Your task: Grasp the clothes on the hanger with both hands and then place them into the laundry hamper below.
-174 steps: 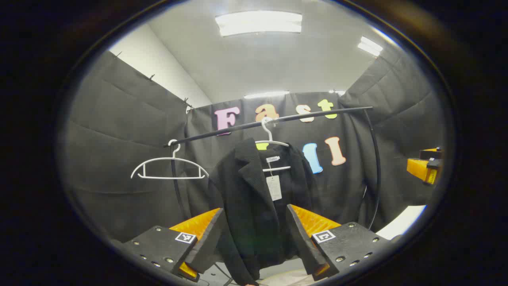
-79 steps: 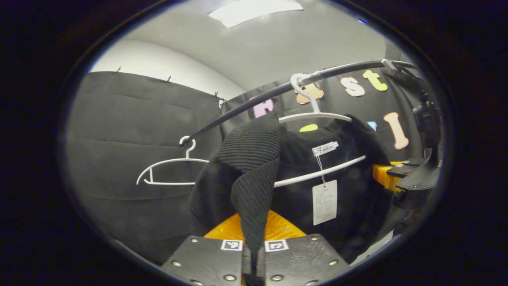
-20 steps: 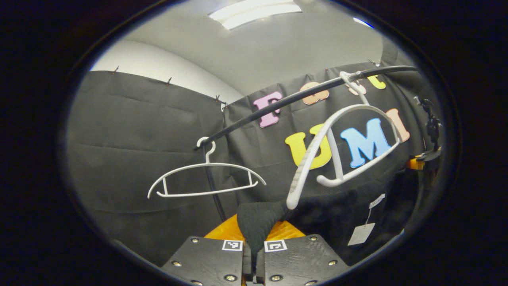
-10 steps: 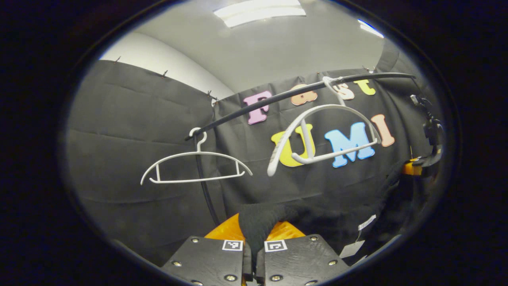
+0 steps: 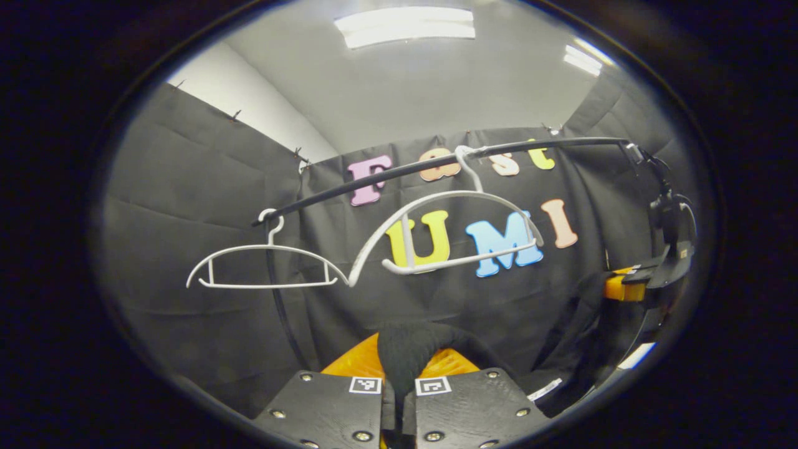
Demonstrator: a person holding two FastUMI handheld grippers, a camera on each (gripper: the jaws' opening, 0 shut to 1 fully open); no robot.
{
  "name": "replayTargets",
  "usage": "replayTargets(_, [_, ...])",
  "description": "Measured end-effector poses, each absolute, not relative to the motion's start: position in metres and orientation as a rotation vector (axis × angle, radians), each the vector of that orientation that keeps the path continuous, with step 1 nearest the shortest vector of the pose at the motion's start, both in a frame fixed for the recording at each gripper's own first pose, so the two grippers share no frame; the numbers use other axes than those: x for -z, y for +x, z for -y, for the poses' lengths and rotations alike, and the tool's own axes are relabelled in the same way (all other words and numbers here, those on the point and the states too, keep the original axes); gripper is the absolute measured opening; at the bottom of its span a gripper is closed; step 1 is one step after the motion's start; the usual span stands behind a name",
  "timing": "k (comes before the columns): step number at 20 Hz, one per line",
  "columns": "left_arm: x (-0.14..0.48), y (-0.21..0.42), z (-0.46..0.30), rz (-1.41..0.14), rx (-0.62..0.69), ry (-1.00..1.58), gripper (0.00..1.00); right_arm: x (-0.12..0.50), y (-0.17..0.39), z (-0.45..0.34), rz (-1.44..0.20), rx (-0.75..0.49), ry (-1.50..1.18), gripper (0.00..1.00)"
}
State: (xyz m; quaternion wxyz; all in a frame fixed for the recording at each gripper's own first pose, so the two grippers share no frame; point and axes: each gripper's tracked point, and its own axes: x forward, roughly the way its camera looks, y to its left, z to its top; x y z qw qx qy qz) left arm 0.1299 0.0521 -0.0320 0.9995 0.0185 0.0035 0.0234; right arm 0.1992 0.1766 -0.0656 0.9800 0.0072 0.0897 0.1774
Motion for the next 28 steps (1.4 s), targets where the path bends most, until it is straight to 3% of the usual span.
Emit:
replayTargets(11, [0.045,0.113,0.011,0.004,0.111,-0.036,0.05,0.089,0.120,-0.217,-0.243,-0.470,0.073,0.01])
replayTargets(14, [0.071,0.109,0.021,-0.034,0.141,-0.050,0.05,0.114,0.105,-0.227,-0.269,-0.508,0.061,0.05])
replayTargets(16, [0.091,0.108,0.028,-0.062,0.159,-0.046,0.04,0.137,0.094,-0.229,-0.302,-0.523,0.056,0.01])
replayTargets(28, [0.223,0.087,0.058,-0.291,0.217,-0.029,0.05,0.259,0.072,-0.209,-0.536,-0.469,-0.009,0.00])
